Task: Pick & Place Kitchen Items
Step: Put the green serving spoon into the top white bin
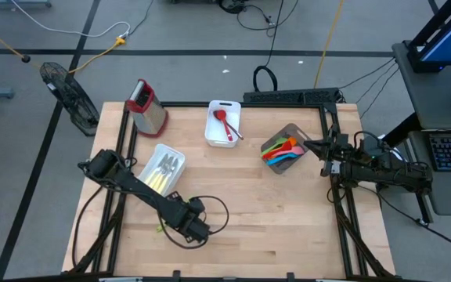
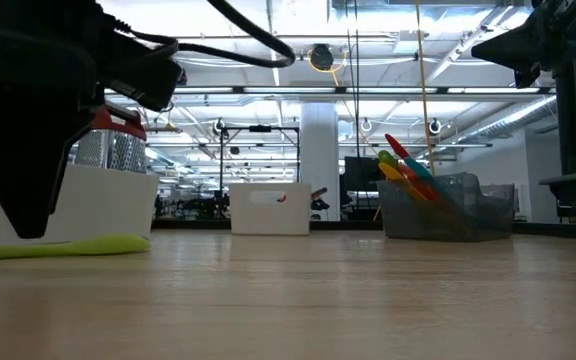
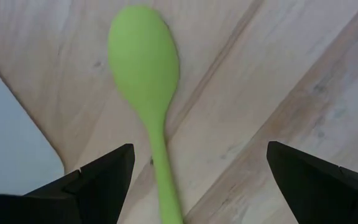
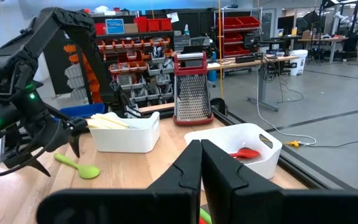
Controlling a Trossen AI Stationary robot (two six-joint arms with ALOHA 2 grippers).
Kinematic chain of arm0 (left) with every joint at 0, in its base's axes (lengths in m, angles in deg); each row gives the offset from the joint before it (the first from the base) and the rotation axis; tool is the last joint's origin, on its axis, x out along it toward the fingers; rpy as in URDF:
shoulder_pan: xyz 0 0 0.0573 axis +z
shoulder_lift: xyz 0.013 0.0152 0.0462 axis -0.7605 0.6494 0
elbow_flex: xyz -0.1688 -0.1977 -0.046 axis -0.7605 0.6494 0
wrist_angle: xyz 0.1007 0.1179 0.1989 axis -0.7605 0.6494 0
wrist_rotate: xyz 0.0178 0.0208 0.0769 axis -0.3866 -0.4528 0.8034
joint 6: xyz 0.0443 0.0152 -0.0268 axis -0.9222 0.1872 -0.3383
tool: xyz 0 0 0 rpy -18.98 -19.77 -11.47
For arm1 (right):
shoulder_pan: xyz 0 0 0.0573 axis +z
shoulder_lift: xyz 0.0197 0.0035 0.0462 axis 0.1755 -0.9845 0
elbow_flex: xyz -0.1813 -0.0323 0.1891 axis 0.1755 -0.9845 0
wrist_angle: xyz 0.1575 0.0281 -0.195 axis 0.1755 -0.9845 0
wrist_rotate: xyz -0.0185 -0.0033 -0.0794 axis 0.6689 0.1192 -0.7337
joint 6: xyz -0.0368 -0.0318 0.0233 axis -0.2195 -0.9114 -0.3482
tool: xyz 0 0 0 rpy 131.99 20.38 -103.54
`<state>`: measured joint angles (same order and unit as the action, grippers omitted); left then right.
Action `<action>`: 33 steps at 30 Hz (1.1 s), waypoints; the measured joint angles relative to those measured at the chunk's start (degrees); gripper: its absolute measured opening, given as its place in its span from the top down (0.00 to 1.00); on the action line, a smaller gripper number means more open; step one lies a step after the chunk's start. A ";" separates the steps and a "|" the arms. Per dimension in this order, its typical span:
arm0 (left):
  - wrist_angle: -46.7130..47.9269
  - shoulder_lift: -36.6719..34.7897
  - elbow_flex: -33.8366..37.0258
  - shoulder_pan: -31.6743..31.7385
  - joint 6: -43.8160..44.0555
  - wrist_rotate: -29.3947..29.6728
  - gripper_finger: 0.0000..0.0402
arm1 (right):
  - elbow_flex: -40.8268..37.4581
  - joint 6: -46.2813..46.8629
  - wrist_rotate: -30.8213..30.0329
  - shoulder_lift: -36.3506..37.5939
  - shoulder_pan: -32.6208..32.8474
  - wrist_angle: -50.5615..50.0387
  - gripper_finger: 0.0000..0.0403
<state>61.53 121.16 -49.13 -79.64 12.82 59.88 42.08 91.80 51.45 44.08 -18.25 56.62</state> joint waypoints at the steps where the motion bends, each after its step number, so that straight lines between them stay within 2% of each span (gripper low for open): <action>1: -0.01 -0.02 0.17 0.01 -0.02 0.00 0.07 | 0.00 0.00 0.02 0.00 -0.02 0.00 0.99; 10: -3.29 -0.92 3.75 1.21 -1.08 -3.03 0.07 | 0.00 0.02 0.00 0.00 -0.02 0.00 0.99; 14: -9.31 -3.96 7.45 1.99 -0.80 -3.00 0.07 | 0.00 1.60 0.02 0.00 -0.01 0.00 0.99; 20: -11.33 -9.24 14.75 2.91 1.32 -3.00 0.07 | 0.00 2.58 0.04 0.00 -0.01 0.00 0.99; 24: -17.33 -11.93 17.38 3.47 0.66 -2.89 0.07 | 0.00 2.58 0.02 0.00 0.00 0.02 0.99; 27: -21.42 -11.85 18.47 3.78 -0.19 -2.83 0.07 | 0.00 3.01 0.02 0.02 0.00 0.04 0.99; 33: -20.57 -10.23 19.29 4.24 0.12 -3.24 0.07 | 0.00 3.02 0.01 0.00 -0.01 0.07 0.99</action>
<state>40.96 110.94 -29.84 -75.40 12.94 56.64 42.08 94.82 51.46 44.08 -18.26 56.69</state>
